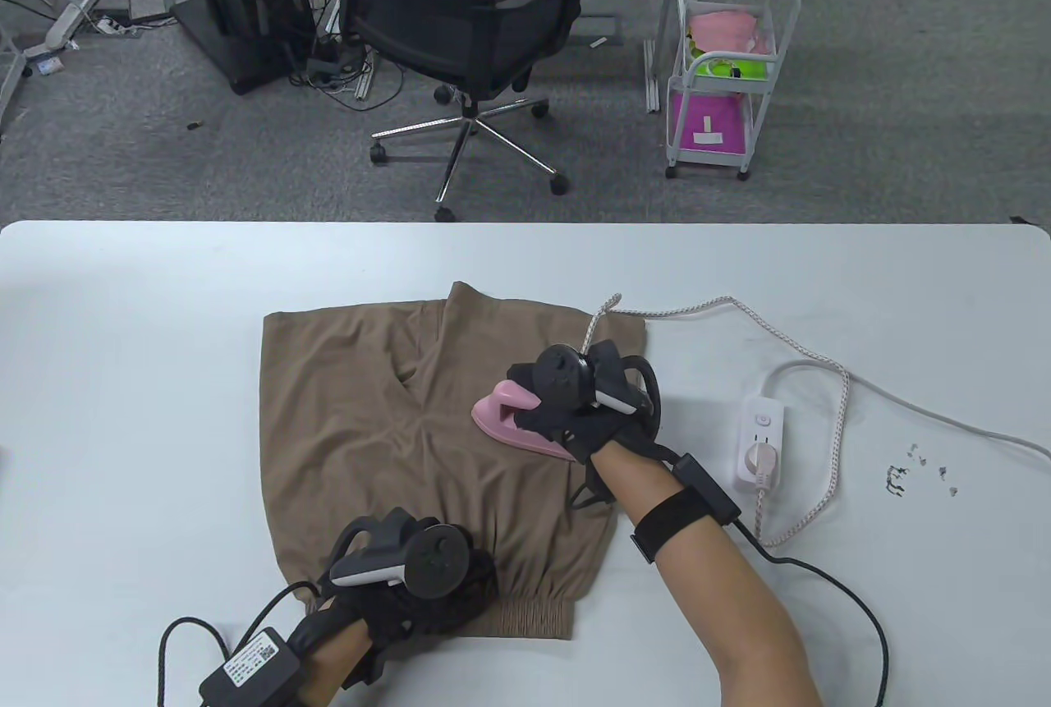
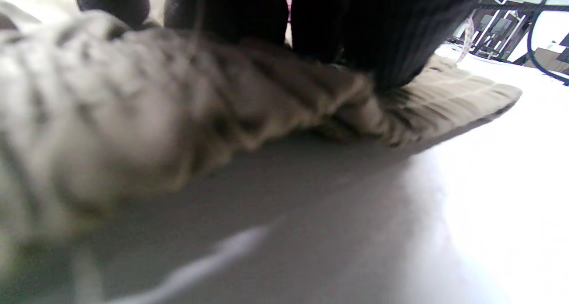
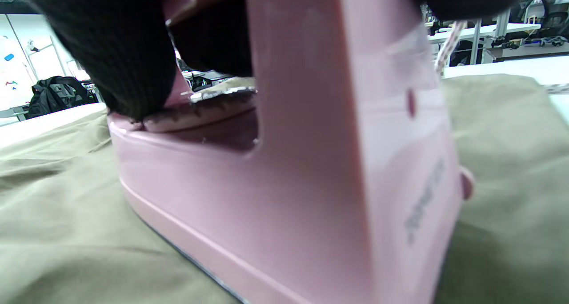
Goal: Iron shorts with electric iron on table
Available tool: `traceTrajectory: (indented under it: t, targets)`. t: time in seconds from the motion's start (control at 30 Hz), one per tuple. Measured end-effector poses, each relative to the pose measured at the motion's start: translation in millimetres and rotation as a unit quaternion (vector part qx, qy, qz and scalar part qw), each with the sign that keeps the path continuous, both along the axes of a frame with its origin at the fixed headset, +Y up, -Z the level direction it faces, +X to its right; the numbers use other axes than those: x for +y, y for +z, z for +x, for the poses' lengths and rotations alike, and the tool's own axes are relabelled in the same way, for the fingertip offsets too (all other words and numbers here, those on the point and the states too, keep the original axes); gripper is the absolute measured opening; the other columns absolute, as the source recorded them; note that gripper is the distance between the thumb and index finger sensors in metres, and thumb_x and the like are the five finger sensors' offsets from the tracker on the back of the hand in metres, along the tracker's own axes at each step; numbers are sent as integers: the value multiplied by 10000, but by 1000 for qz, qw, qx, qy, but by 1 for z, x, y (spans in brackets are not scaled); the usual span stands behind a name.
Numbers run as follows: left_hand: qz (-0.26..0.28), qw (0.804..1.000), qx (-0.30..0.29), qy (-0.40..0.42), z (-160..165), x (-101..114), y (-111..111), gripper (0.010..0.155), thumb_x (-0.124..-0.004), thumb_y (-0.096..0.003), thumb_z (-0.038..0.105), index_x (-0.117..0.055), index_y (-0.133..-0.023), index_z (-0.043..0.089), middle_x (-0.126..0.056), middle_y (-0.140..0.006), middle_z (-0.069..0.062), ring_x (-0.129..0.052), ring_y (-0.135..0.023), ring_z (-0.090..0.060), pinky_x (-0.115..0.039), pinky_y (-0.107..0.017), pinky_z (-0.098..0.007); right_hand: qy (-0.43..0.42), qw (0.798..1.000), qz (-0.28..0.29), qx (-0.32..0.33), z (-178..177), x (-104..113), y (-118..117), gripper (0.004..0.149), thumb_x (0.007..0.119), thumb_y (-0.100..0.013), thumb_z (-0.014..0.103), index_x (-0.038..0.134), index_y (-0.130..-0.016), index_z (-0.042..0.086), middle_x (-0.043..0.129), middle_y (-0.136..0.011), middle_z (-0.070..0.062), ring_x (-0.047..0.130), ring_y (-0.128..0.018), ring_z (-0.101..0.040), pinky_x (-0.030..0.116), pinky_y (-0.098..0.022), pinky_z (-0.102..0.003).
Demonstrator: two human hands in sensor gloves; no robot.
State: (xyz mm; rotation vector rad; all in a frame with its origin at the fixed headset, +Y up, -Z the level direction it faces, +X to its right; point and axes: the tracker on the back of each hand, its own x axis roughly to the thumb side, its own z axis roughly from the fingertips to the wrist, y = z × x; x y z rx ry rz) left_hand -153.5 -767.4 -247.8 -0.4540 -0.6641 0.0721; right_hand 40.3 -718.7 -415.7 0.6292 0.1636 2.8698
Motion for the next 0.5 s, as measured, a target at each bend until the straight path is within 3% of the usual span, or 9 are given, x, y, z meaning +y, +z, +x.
traceTrajectory:
  t: [0.5]
  targets:
    - [-1,1000,1,2,0,0,0,591,-797,-498,515,-620,-1040,359,-593,-1083,-10,-639,-944,-295,-545,-751,-627,-44,997,-4,67,-74,0,6,603,933,-480,540,711,-1021,395,890,-724,82,961,-444,-137,841,-236,-455]
